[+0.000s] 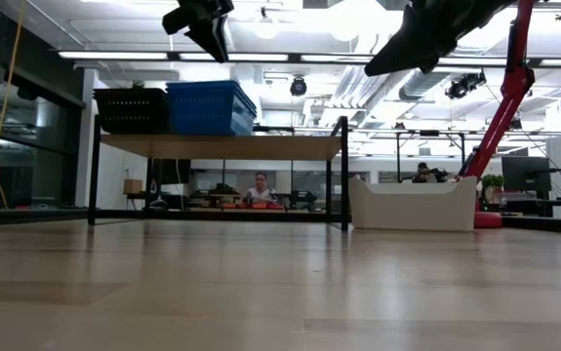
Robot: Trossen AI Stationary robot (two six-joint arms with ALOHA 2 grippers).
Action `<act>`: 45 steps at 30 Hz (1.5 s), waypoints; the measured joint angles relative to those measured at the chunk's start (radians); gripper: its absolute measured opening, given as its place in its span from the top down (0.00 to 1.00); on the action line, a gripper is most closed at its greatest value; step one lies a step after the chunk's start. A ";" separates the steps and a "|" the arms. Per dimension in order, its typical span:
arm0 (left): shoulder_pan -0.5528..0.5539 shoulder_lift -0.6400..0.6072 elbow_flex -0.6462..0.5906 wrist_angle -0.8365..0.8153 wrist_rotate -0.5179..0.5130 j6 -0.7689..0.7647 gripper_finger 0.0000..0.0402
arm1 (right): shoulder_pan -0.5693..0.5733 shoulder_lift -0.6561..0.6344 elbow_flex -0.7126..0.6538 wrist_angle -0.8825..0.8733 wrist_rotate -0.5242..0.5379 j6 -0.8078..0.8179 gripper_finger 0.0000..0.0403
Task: Stack baskets on shelf by color
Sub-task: Stack the blue bin on the blue bin on the shelf
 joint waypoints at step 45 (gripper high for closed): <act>-0.573 -0.361 -1.061 1.061 -0.316 -0.912 1.00 | 0.000 0.000 0.000 0.018 -0.005 -0.028 1.00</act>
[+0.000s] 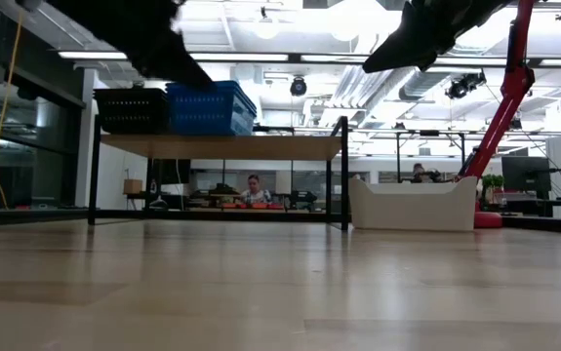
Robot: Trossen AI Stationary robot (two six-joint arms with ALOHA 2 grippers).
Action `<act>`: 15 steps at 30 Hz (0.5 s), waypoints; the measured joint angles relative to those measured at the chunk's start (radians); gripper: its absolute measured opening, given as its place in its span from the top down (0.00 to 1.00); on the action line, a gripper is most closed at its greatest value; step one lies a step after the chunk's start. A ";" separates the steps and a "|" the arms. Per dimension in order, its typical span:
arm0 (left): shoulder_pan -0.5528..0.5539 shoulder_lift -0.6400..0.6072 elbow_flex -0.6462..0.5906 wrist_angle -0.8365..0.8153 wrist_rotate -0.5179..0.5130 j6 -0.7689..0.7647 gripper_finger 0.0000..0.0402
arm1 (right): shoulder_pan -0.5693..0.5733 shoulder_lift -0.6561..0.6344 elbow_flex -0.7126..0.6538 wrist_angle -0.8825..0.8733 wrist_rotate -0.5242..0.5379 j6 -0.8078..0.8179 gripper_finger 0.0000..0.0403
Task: Stack baskets on shelf by color
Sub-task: Stack the blue bin on the blue bin on the shelf
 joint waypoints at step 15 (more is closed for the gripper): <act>-0.080 0.248 -0.012 0.176 -0.465 -0.300 1.00 | 0.000 0.000 0.000 -0.001 0.001 -0.014 1.00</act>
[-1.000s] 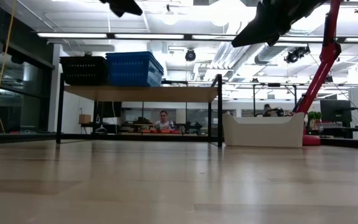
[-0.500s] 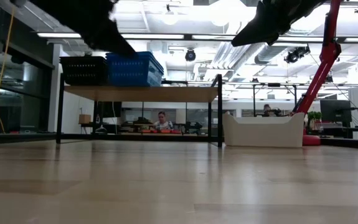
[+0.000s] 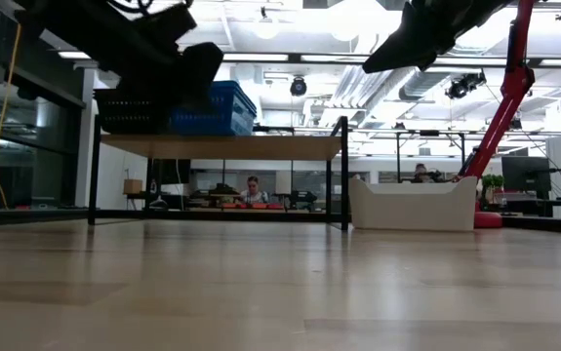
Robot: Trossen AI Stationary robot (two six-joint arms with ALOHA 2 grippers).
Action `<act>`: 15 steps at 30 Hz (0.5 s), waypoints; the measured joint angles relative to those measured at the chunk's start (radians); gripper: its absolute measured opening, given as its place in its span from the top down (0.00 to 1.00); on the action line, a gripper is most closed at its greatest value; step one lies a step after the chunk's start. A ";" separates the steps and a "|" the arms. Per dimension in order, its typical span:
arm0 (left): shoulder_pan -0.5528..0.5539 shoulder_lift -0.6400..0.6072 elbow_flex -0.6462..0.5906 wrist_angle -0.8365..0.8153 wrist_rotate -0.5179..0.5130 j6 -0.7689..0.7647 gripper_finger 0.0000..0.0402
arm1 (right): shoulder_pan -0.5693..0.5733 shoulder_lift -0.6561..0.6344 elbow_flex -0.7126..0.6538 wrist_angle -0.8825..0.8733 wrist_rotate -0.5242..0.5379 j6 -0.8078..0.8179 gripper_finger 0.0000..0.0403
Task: Stack baskets on shelf by color
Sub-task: Stack the blue bin on the blue bin on the shelf
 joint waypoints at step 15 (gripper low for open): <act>0.013 0.000 0.000 0.029 -0.163 -0.018 1.00 | 0.000 0.000 0.000 0.000 0.000 -0.012 1.00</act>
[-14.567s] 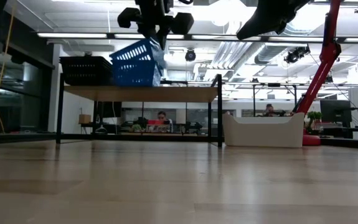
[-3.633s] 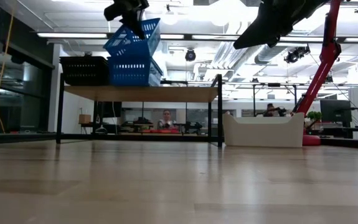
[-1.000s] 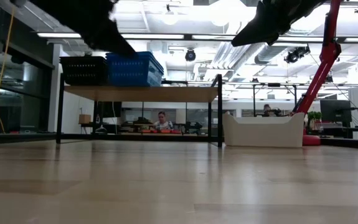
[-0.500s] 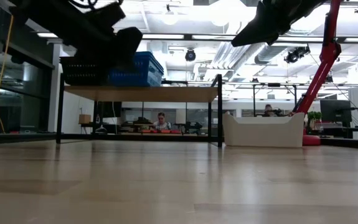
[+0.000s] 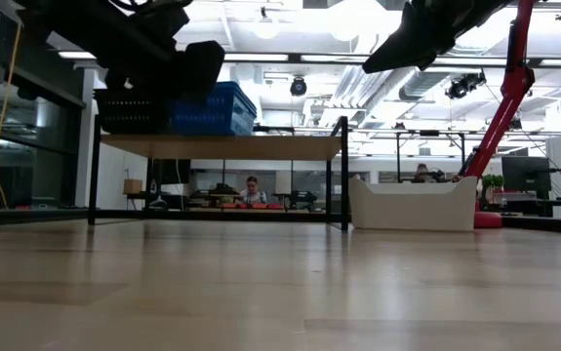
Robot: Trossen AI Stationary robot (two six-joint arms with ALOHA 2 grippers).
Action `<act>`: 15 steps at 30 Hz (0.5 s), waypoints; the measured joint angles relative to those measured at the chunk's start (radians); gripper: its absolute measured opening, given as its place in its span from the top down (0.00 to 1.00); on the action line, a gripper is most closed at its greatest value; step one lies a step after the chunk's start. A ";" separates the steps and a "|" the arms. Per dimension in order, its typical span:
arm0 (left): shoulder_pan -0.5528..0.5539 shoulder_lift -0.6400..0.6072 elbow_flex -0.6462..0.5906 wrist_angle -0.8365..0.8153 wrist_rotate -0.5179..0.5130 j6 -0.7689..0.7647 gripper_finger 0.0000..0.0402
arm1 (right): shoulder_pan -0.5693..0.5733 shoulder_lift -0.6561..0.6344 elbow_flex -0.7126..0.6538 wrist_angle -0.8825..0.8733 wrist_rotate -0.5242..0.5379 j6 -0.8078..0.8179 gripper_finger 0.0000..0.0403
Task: Stack baskets on shelf by color
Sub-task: Stack the blue bin on the blue bin on the shelf
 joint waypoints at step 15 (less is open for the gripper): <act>0.101 0.000 0.000 0.051 0.114 0.030 1.00 | 0.000 0.000 0.000 0.000 0.000 0.000 1.00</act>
